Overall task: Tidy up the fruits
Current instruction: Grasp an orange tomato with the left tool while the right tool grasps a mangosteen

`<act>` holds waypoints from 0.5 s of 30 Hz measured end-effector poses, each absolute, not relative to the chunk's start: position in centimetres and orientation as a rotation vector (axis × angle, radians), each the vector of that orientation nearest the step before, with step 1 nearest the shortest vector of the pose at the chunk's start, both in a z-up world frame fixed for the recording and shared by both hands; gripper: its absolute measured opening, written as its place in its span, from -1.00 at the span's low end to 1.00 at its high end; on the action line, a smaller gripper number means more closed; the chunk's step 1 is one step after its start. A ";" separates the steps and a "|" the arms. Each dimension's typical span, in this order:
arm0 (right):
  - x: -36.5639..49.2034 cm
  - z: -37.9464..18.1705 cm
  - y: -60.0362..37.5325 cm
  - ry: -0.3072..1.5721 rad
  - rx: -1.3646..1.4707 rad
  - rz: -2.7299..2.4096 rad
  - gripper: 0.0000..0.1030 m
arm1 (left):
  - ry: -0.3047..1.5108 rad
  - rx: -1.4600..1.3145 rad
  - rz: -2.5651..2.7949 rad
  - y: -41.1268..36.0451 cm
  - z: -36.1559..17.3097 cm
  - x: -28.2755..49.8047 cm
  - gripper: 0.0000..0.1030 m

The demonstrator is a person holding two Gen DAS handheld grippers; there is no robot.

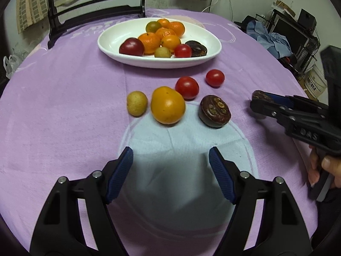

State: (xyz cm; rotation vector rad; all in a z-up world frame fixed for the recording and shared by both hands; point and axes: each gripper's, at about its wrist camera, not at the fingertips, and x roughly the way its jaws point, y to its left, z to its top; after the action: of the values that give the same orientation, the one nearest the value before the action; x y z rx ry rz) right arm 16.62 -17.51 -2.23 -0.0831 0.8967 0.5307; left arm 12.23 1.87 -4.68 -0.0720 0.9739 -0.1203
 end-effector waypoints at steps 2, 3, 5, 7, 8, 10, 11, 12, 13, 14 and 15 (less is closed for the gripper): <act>16.3 -2.0 -17.7 0.889 -0.078 0.541 -0.16 | 0.986 -0.077 -0.119 1.6 -4.8 12.6 0.27; 16.2 -1.9 -17.7 0.887 -0.074 0.547 -0.16 | 0.991 -0.079 -0.118 1.4 -4.9 12.9 0.24; 15.9 -1.6 -17.9 0.880 -0.066 0.562 -0.16 | 0.992 -0.070 -0.103 1.0 -4.9 13.5 0.14; 15.7 -1.4 -18.0 0.875 -0.061 0.575 -0.16 | 0.994 -0.064 -0.089 0.7 -4.9 14.1 0.10; 15.5 -1.3 -18.0 0.872 -0.057 0.581 -0.16 | 0.995 -0.063 -0.077 0.7 -4.9 14.5 0.06; 15.3 -1.2 -18.1 0.868 -0.054 0.589 -0.16 | 0.996 -0.071 -0.061 0.7 -4.8 15.3 0.01; 15.3 -1.1 -18.1 0.868 -0.053 0.592 -0.16 | 0.996 -0.075 -0.057 0.7 -4.8 15.5 -0.01; 15.3 -1.1 -18.1 0.869 -0.052 0.594 -0.16 | 0.997 -0.078 -0.054 0.7 -4.8 15.8 -0.02; 15.3 -1.1 -18.1 0.868 -0.053 0.595 -0.16 | 0.997 -0.078 -0.050 0.7 -4.8 16.1 -0.04; 15.3 -1.1 -18.1 0.869 -0.053 0.596 -0.16 | 0.997 -0.077 -0.043 0.7 -4.8 16.4 -0.06; 15.3 -1.1 -18.0 0.870 -0.053 0.598 -0.16 | 0.996 -0.078 -0.040 0.6 -4.8 16.6 -0.06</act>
State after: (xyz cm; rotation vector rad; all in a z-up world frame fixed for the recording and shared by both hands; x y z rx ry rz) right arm 15.33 -18.05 -1.14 -0.0534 0.8704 0.5981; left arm 16.64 0.65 -4.77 -0.0781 0.9964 -0.0396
